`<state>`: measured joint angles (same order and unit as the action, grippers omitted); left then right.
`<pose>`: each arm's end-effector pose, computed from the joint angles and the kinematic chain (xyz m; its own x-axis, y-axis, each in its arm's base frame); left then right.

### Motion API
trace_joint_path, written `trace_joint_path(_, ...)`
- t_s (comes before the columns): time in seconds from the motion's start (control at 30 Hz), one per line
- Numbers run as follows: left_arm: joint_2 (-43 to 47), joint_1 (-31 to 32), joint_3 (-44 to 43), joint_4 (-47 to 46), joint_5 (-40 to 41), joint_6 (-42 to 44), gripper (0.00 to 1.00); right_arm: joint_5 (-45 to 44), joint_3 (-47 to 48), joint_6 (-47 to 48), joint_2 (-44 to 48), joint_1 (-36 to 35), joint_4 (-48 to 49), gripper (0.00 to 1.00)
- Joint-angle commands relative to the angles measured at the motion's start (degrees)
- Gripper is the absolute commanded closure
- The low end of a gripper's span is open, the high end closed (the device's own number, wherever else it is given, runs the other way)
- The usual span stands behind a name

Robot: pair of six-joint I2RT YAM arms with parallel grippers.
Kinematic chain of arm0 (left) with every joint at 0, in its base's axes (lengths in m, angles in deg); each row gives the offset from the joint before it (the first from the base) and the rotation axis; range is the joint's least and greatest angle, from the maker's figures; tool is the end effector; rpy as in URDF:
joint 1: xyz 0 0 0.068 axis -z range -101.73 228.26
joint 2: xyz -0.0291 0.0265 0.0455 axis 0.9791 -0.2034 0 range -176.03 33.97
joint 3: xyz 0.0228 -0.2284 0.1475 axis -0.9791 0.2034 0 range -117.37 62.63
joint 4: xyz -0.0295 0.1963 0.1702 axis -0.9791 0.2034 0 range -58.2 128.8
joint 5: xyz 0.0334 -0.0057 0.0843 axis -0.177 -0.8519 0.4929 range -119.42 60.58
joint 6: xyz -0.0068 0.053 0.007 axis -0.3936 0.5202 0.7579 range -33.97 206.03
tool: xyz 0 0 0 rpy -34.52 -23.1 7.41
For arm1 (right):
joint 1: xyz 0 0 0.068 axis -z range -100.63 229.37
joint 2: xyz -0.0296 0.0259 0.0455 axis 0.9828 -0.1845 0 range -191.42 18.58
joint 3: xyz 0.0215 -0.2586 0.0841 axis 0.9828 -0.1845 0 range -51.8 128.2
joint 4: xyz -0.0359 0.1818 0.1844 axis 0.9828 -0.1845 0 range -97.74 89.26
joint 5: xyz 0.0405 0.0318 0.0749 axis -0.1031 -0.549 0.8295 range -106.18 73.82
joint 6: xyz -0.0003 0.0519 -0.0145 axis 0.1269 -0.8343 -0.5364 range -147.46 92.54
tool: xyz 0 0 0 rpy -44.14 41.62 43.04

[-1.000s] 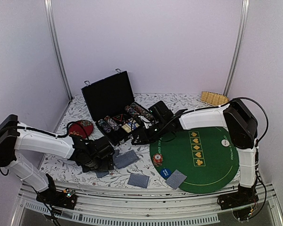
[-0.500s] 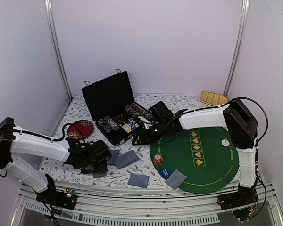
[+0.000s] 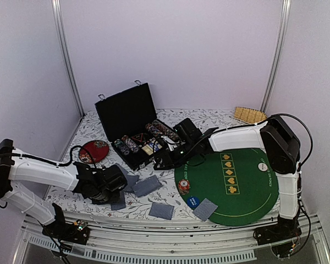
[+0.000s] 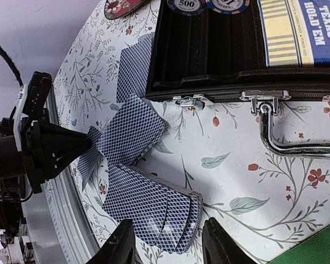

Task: Distribute texas hold em gaming equipment
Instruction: Pick up the poker card from the corner of the board, then pass from the left arm to the right

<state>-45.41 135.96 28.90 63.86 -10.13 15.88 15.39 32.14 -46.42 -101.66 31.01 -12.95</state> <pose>0.1213 -0.1699 0.1347 -0.8922 -0.2501 -0.3760 -0.2331 0.9682 -0.0908 0.2885 0.3523 0.1668 -0.7525 -0.4297 -0.4991 -0.6584 0.4722 0.5861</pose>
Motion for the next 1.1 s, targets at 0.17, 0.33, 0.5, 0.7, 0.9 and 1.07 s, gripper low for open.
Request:
trace_joint_path(0.17,3.5,0.6,0.2,6.0,-7.5,0.9,1.0,1.0,-0.3,2.1,5.0,-0.1,0.1,0.56)
trace_joint_path(0.33,11.0,0.6,-4.6,13.7,-3.5,4.3,1.0,3.6,-0.4,7.0,8.5,-0.1,0.6,0.55)
trace_joint_path(0.5,17.4,0.6,-7.5,14.2,-2.9,9.6,1.0,10.4,-0.1,12.0,10.0,-0.8,1.5,0.55)
trace_joint_path(0.7,22.2,1.2,-10.1,5.9,-7.4,22.4,1.0,20.1,2.1,20.4,9.4,-4.5,0.8,0.55)
trace_joint_path(0.9,25.4,3.8,-12.7,-2.6,-11.0,35.1,1.0,22.8,2.3,25.2,10.8,-4.7,2.7,0.46)
trace_joint_path(1.07,26.6,6.4,-13.7,-7.3,-12.4,42.5,1.0,24.4,4.7,25.4,8.3,-5.9,2.4,0.38)
